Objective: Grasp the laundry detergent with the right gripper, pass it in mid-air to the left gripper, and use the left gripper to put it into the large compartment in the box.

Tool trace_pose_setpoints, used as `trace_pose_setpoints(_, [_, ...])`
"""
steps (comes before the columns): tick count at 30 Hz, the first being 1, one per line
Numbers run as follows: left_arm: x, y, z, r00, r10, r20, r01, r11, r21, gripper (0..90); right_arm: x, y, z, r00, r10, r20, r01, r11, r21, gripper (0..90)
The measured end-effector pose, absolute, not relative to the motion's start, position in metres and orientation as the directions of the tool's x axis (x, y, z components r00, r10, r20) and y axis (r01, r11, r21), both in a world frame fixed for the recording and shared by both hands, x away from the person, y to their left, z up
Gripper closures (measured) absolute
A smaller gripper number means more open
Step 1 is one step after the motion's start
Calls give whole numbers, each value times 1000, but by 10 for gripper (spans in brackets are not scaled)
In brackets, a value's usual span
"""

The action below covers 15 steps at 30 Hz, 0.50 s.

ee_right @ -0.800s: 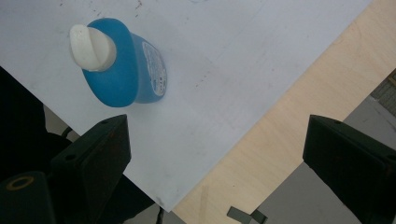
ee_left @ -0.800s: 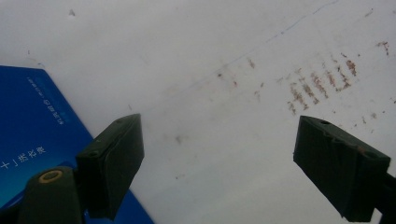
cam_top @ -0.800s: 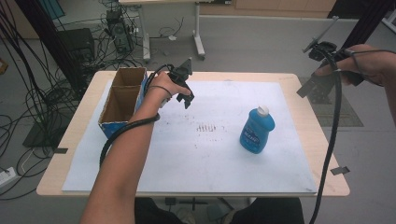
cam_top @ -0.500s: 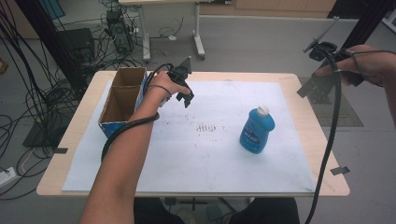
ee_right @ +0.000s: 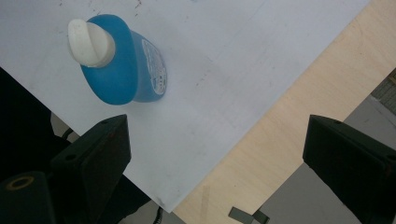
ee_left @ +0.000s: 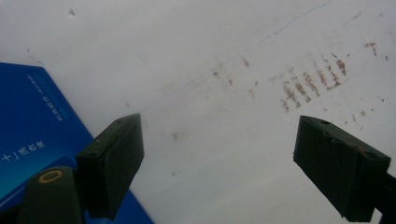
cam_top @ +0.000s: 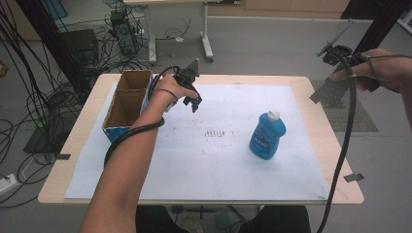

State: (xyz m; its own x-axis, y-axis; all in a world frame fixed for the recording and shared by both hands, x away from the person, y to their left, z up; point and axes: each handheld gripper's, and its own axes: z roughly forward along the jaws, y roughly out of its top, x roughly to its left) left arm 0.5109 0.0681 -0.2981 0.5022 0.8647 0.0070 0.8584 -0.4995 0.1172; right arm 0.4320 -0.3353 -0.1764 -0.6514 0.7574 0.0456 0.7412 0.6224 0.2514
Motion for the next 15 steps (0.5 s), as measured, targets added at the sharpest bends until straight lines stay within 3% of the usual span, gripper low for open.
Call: trace_pose_setpoints(15, [487,79,-299,498,867,-11,862,-493,119,158,423,-345,-192,-649,759,52,746,622,237,75])
